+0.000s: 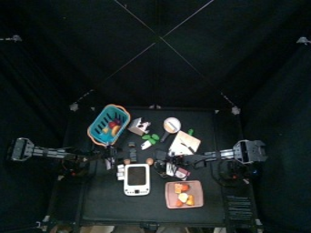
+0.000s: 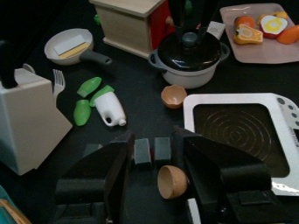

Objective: Grab pot lid

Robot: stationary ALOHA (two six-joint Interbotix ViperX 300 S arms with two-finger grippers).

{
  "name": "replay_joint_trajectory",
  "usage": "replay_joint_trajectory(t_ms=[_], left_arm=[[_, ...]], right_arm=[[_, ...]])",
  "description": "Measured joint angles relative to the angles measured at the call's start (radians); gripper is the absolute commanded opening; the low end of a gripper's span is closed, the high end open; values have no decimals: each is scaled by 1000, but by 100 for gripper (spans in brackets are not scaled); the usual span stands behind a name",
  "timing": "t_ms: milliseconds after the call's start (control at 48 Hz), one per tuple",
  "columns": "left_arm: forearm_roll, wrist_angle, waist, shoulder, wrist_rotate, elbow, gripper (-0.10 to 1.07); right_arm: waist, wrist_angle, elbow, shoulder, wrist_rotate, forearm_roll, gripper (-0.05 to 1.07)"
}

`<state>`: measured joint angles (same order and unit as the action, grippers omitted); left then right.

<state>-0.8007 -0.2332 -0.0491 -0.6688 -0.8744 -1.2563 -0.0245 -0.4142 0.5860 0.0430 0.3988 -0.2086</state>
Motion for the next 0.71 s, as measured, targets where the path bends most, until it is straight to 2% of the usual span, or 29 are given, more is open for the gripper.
replay_joint_trajectory(t_ms=[708], left_arm=[[0,0,-2,0,0,0,80]], right_arm=[[-11,23,-5,20,-3,-18,60]])
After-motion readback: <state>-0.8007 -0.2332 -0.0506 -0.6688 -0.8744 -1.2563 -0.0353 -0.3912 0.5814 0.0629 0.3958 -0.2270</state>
